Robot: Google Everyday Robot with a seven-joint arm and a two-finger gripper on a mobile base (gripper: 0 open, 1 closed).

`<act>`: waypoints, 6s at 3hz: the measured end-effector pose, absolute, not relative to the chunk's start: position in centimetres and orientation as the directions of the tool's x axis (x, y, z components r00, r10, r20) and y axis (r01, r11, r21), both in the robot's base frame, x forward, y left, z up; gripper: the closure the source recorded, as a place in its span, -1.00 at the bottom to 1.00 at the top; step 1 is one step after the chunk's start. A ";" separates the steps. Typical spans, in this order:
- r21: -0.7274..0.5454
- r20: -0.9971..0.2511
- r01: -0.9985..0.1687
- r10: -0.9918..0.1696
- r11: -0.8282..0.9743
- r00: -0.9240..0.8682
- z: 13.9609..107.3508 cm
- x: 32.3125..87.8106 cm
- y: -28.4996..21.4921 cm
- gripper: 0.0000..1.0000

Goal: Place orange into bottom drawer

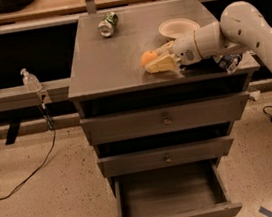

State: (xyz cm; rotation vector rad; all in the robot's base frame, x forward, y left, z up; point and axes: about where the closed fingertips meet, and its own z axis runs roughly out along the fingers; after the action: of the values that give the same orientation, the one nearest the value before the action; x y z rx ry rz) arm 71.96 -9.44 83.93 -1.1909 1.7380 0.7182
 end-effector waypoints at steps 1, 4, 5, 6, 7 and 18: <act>-0.093 -0.931 -0.935 -0.364 0.342 -0.040 88.3 69.1 -10.8 0.98; -0.244 -0.623 -0.844 -0.744 0.478 -0.241 84.0 54.9 -21.6 1.00; -0.191 -0.552 -0.864 -0.779 0.466 -0.297 79.0 52.7 -22.0 1.00; -0.191 -0.552 -0.864 -0.779 0.466 -0.297 79.0 52.7 -22.0 1.00; -0.157 -0.601 -0.870 -0.744 0.467 -0.291 75.7 53.4 -22.3 1.00; -0.040 -0.815 -0.914 -0.542 0.404 -0.204 23.1 54.7 -24.5 0.63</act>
Offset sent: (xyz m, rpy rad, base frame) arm -0.1640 -0.0679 0.0712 -0.2612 -0.2147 -0.0399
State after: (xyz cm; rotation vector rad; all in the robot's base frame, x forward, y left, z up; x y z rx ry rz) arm 54.68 -24.50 23.14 -1.2486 1.8748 0.5971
